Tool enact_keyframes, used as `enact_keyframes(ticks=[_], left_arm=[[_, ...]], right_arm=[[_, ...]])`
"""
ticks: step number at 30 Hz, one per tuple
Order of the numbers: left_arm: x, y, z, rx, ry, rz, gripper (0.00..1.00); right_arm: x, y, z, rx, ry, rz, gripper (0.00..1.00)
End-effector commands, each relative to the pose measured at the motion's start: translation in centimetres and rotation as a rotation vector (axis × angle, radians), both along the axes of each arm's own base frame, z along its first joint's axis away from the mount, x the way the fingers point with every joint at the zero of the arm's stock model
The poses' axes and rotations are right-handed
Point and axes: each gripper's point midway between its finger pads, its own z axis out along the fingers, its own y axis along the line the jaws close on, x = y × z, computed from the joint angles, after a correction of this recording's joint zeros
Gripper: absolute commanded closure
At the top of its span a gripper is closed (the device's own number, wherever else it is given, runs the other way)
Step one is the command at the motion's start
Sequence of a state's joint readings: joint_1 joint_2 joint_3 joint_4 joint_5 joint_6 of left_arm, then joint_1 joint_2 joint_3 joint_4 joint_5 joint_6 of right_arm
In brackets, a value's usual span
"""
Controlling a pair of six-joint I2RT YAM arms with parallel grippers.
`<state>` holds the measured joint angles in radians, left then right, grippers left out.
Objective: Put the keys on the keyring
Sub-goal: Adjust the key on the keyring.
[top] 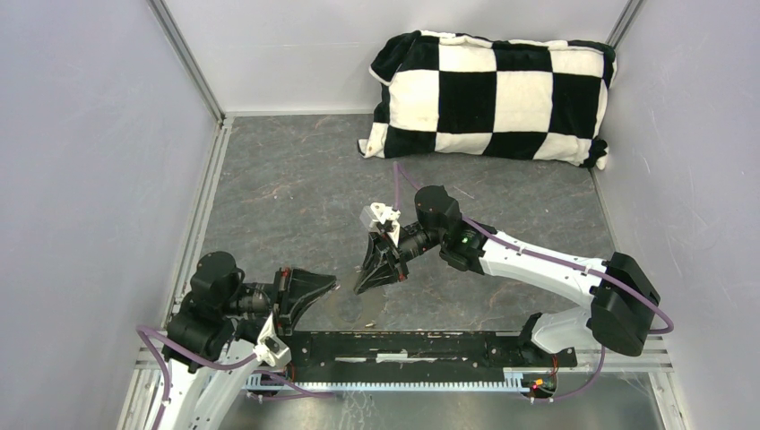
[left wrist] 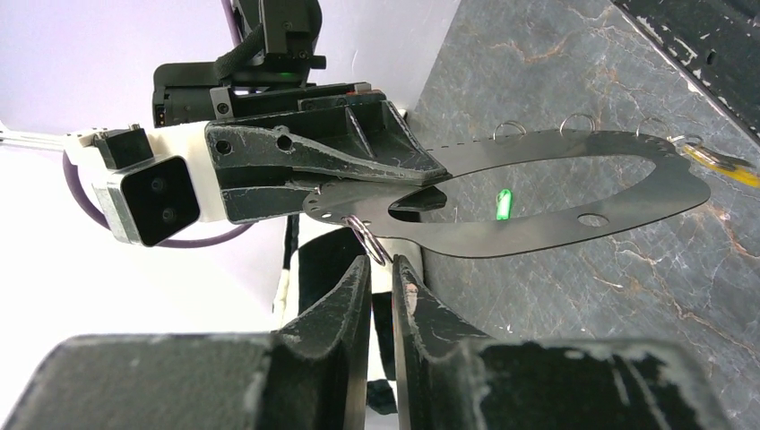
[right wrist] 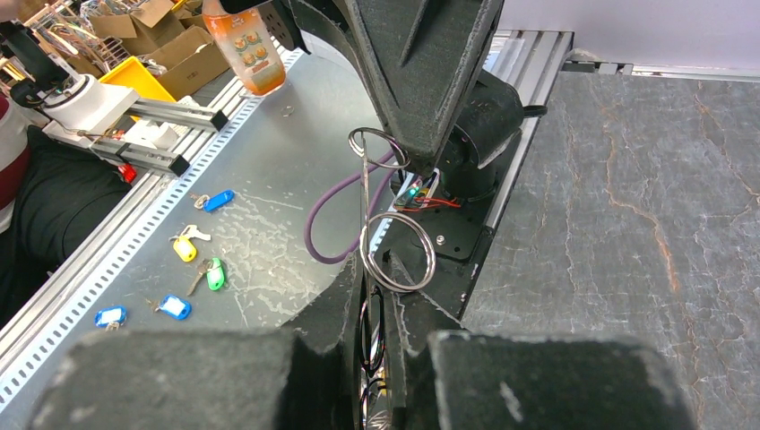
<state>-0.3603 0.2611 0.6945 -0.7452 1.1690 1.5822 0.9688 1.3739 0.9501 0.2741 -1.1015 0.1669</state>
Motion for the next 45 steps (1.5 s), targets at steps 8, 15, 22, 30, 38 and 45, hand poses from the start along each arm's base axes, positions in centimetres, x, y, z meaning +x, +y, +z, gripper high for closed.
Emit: enact_keyframes(ticks=[8,15,22,30,38,45], left_arm=[[-0.4,-0.1,1.2,-0.025,-0.103,-0.023,0.81],[-0.5,-0.1,1.4,-0.027,-0.128,-0.029,0.76],[-0.3,0.0,2.0,-0.069,-0.156,-0.011,0.65],[-0.8,-0.1,2.1,-0.074,-0.16,-0.035,0.72],[-1.2,0.0,0.5,-0.016,-0.213,-0.056,0.73],[-1.2,0.1,0.4,-0.012,-0.242,-0.051,0.62]], right_arm=[[-0.2,0.2,1.8,0.05,-0.033,0.026,1.0],[-0.4,0.2,1.5,0.042,-0.028,0.034,1.0],[-0.5,0.3,1.4,0.039,-0.026,0.037,0.99],[-0.5,0.4,1.6,0.038,-0.021,0.04,0.99],[-0.6,0.5,1.8,0.038,-0.015,0.042,0.99],[-0.7,0.3,1.7,0.031,-0.017,0.048,0.99]])
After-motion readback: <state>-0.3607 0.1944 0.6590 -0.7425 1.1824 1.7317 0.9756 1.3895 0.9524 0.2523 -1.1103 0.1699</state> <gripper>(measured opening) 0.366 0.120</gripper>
